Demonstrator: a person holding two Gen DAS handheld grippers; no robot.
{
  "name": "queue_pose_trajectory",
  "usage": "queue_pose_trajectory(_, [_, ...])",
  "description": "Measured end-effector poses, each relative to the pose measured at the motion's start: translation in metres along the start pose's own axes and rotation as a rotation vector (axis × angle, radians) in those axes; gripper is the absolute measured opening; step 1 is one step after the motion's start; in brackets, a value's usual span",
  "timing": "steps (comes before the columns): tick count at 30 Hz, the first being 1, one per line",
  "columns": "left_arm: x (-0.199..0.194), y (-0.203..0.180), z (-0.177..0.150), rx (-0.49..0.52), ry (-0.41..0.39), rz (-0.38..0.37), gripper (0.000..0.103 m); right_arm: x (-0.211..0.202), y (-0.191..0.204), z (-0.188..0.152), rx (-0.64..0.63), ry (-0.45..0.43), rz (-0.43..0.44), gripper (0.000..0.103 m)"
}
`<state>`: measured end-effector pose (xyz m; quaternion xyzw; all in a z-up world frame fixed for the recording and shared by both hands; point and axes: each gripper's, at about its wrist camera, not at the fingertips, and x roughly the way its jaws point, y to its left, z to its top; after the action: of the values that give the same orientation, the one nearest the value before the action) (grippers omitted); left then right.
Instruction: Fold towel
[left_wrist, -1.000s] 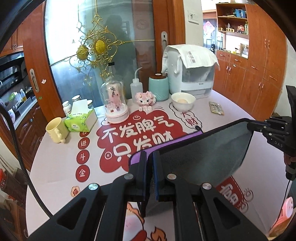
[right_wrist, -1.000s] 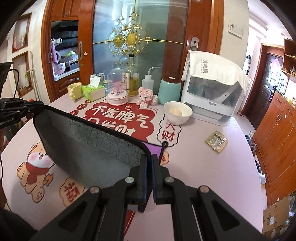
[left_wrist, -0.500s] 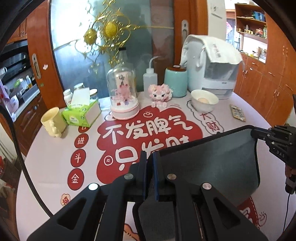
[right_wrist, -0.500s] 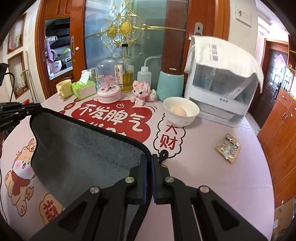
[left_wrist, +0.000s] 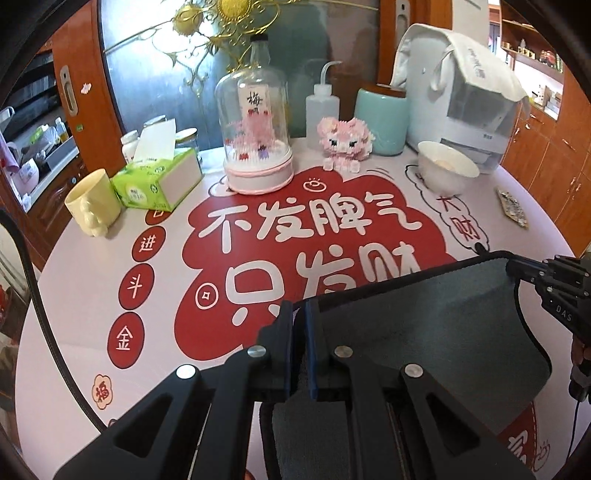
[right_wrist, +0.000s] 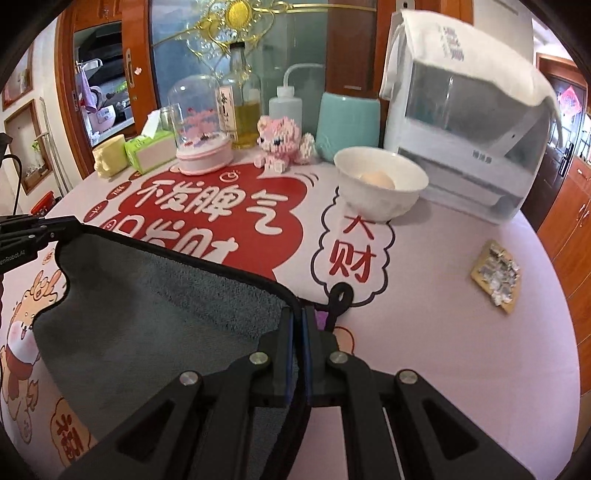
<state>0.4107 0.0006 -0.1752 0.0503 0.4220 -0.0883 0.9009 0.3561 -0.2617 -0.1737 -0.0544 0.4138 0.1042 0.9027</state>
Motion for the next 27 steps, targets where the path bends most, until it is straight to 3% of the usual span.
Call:
queue_pose_trajectory(8, [0.015,-0.001,-0.002,-0.008,0.044,0.024,0.011,0.015,-0.003,-0.001,0.036,0.052,0.036,0.007])
queue_pose_trajectory(9, [0.016,-0.001,-0.002,-0.013,0.047,0.034,0.017,0.015,-0.004,-0.001,0.046,0.058,0.041,0.009])
queue_pose_trajectory(11, [0.014,0.0,-0.003,-0.022,0.048,0.043,0.025,0.014,-0.003,0.0,0.052,0.06,0.047,0.024])
queue_pose_trajectory(13, [0.01,0.001,-0.004,-0.027,0.045,0.048,0.042,0.013,-0.003,0.0,0.05,0.06,0.044,0.038])
queue_pose_trajectory(16, [-0.003,0.002,-0.007,-0.023,0.023,0.049,0.06,0.005,0.0,0.0,0.049,0.048,0.045,0.046])
queue_pose_trajectory(27, [-0.067,0.001,-0.036,-0.047,-0.01,0.052,0.072,-0.053,0.02,-0.02,0.065,0.021,0.0,0.056])
